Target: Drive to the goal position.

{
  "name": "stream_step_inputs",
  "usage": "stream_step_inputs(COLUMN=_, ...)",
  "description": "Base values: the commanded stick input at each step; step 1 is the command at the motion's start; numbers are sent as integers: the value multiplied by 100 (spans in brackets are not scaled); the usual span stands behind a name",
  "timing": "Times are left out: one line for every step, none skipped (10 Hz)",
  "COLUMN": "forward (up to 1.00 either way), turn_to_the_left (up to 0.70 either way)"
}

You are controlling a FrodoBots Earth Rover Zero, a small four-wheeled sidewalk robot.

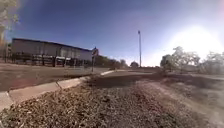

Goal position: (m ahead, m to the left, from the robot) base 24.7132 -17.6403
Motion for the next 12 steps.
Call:
stream_step_inputs(forward=44, turn_to_the_left=0)
stream_step_inputs(forward=44, turn_to_the_left=-34)
stream_step_inputs(forward=44, turn_to_the_left=-41)
stream_step_inputs(forward=44, turn_to_the_left=-44)
stream_step_inputs(forward=44, turn_to_the_left=-44)
stream_step_inputs(forward=44, turn_to_the_left=-42)
stream_step_inputs(forward=44, turn_to_the_left=-37)
stream_step_inputs(forward=44, turn_to_the_left=0)
stream_step_inputs(forward=44, turn_to_the_left=0)
stream_step_inputs(forward=44, turn_to_the_left=0)
stream_step_inputs(forward=44, turn_to_the_left=0)
stream_step_inputs(forward=44, turn_to_the_left=0)
